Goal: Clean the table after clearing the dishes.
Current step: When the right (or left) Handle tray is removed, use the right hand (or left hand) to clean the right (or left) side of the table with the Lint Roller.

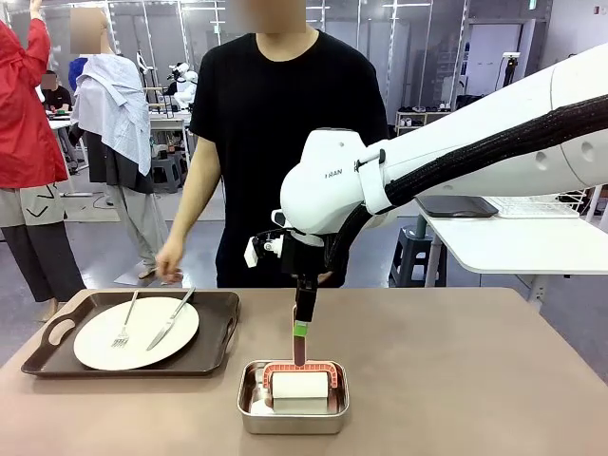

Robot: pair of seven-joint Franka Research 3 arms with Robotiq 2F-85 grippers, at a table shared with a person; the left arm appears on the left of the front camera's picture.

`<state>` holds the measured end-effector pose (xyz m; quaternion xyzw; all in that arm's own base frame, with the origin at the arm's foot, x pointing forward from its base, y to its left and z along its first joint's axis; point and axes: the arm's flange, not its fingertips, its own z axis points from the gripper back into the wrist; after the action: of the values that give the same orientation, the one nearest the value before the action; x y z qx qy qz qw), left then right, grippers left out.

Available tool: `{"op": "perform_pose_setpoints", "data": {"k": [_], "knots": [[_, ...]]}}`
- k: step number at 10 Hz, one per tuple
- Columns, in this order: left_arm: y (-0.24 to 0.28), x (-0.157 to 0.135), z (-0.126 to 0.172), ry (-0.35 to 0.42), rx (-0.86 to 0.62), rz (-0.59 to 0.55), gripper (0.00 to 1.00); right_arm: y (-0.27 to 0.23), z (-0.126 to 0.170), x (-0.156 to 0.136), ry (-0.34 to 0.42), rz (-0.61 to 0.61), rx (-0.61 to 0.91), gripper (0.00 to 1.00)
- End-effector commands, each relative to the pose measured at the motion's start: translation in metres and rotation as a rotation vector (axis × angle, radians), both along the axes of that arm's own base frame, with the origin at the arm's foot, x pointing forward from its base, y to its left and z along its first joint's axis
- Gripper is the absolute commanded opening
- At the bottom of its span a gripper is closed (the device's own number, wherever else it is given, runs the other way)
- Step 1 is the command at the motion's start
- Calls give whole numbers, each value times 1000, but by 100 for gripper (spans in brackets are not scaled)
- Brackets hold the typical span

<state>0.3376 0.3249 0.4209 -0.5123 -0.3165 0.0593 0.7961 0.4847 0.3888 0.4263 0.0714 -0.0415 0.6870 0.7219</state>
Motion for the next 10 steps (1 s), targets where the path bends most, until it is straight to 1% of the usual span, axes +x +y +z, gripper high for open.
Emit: {"op": "perform_pose_setpoints", "data": {"k": [1,7,9,10], "knots": [[1,-3,1,-15,0,-7,100,1,1,-1,-1,2,0,100],[1,-3,1,-15,0,-7,100,0,0,0,0,0,0,100],[1,-3,1,-15,0,-7,100,-48,53,33,206,-167,349,100],[1,-3,1,-15,0,-7,100,-85,72,49,303,-248,478,100]]}}
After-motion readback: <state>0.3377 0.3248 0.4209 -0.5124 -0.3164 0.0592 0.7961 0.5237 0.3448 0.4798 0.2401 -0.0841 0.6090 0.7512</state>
